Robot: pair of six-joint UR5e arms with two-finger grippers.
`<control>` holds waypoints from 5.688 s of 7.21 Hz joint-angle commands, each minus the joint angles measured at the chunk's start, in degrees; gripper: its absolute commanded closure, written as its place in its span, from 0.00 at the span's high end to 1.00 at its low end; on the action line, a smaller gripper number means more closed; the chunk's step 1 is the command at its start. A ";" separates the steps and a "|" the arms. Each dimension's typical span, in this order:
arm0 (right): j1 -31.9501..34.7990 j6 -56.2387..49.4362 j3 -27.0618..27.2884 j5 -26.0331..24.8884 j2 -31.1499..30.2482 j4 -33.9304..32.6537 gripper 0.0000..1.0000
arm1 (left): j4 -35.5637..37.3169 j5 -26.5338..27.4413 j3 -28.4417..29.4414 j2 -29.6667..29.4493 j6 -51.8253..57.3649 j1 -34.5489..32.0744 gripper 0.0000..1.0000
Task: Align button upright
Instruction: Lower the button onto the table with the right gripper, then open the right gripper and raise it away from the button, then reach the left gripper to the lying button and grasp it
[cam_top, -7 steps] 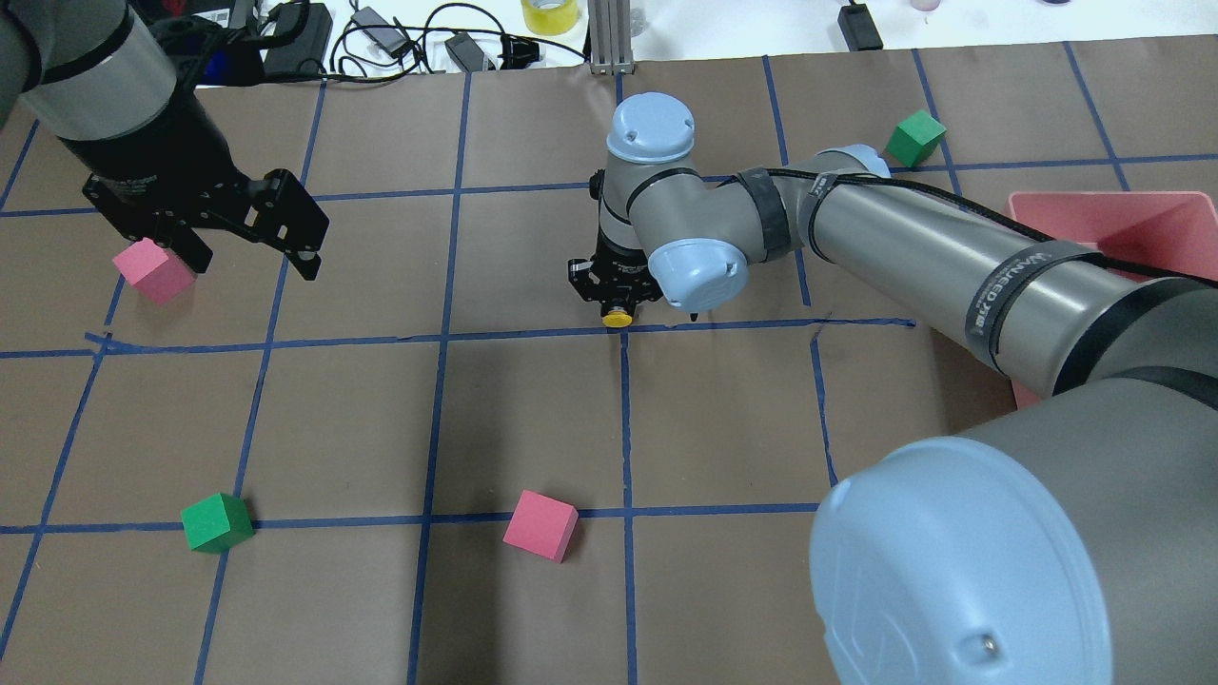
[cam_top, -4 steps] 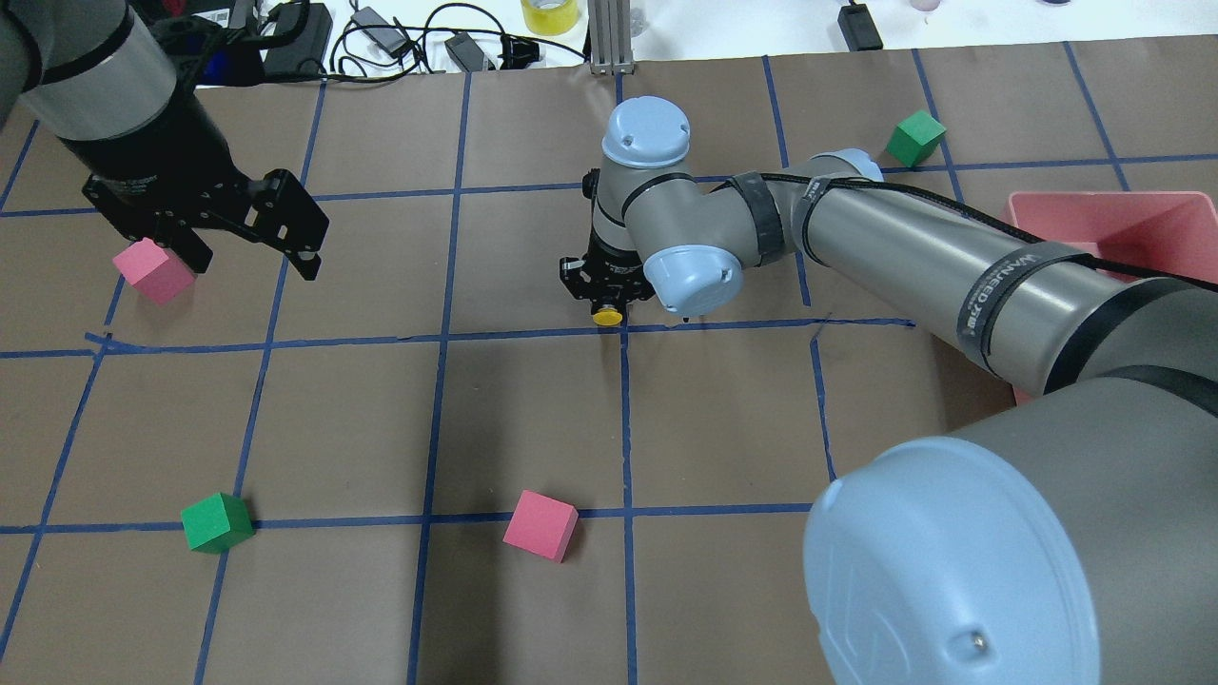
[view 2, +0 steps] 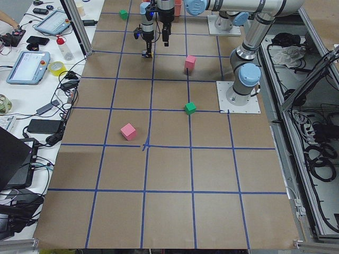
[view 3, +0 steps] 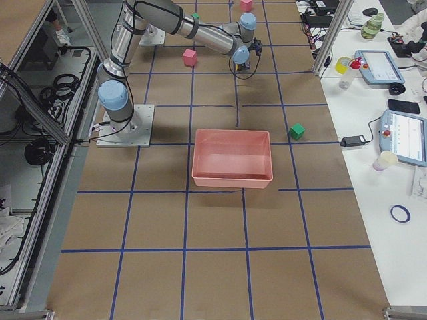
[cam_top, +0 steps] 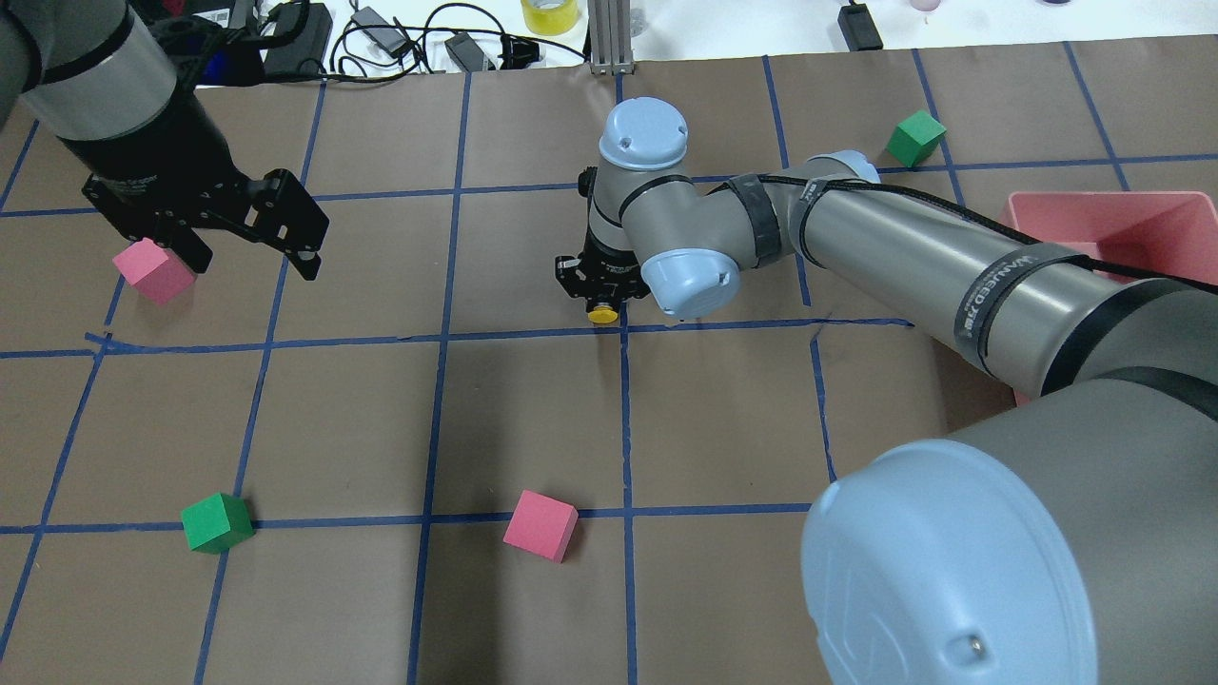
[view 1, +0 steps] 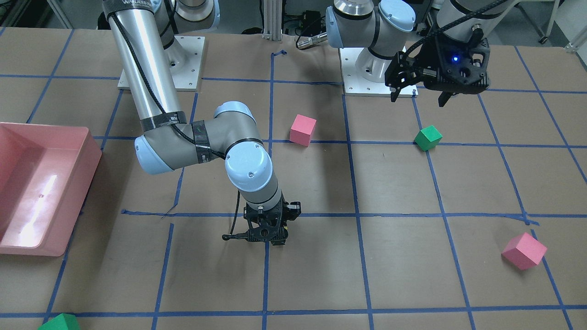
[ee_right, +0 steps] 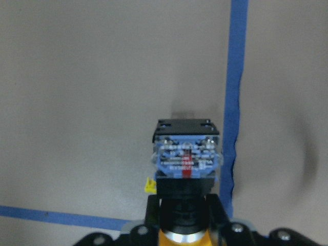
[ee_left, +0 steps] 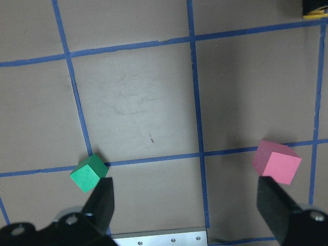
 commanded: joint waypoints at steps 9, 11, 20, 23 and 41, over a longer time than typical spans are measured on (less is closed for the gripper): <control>-0.08 0.09 -0.15 -0.57 -0.94 -0.03 0.69 | 0.00 0.00 0.00 0.00 0.05 0.00 1.00; -0.17 0.00 -0.15 -1.36 -2.60 0.06 0.77 | -0.09 0.00 0.00 0.00 0.05 0.00 1.00; -6.75 -5.44 1.35 -2.42 -9.20 8.13 0.98 | 0.79 -0.35 -0.44 -0.70 0.05 0.00 1.00; -12.45 -12.71 1.26 -2.25 -13.31 14.79 1.00 | 2.29 0.08 -0.70 -4.03 -0.57 0.00 1.00; -19.42 -21.27 0.56 -12.71 -33.64 44.36 1.00 | 98.94 10.97 -26.72 -35.31 -38.09 -29.79 0.89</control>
